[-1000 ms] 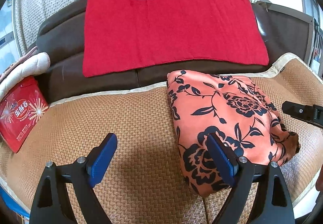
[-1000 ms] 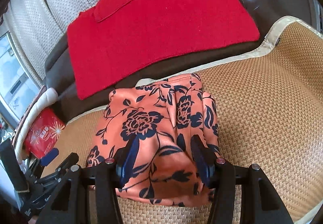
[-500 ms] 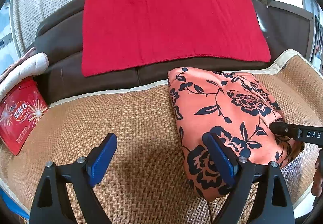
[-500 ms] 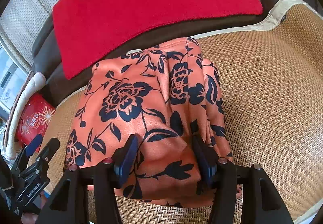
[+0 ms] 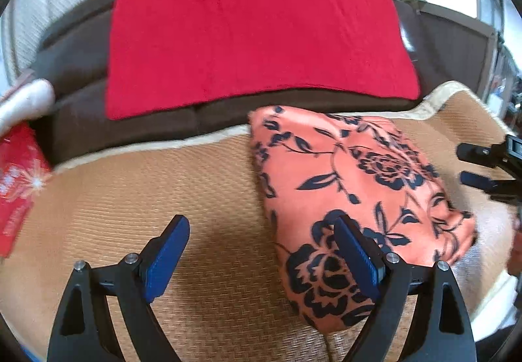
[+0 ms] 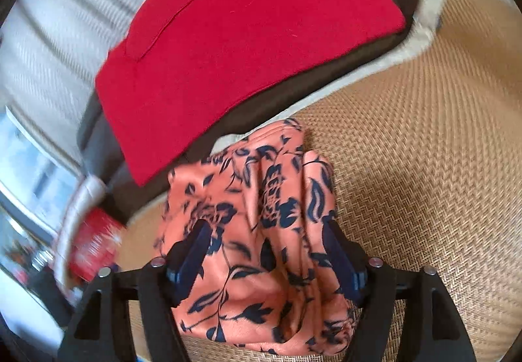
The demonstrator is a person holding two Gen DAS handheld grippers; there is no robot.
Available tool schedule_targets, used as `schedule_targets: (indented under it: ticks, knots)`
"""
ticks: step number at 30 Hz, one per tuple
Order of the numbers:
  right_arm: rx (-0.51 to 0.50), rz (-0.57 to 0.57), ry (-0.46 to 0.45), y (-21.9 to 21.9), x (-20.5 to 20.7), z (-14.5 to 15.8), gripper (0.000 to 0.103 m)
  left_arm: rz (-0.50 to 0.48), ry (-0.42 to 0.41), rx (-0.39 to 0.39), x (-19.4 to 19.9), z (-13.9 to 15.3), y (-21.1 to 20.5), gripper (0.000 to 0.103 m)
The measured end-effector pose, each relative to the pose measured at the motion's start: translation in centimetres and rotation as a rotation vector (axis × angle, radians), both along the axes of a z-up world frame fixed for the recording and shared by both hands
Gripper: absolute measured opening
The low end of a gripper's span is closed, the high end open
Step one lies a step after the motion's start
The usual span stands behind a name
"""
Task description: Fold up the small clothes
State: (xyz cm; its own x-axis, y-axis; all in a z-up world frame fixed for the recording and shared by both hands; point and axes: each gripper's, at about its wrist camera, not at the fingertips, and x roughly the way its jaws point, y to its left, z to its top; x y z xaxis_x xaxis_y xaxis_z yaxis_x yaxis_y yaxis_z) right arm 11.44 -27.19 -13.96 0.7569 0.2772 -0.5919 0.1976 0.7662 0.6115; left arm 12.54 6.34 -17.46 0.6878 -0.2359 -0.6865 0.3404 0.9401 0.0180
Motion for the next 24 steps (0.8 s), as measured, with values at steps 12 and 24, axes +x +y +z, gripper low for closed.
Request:
schedule_targets:
  ticks: [12,24]
  knots:
    - [0.258,0.020,0.071,-3.6,2.0,-3.8,0.076,-0.144,0.295,-0.299,4.5,-3.1,0.3,0.090]
    - [0.216,0.105,0.085,1.1,5.8,-5.1,0.084,-0.178,0.462,-0.446,6.4,-5.8,-1.7,0.090]
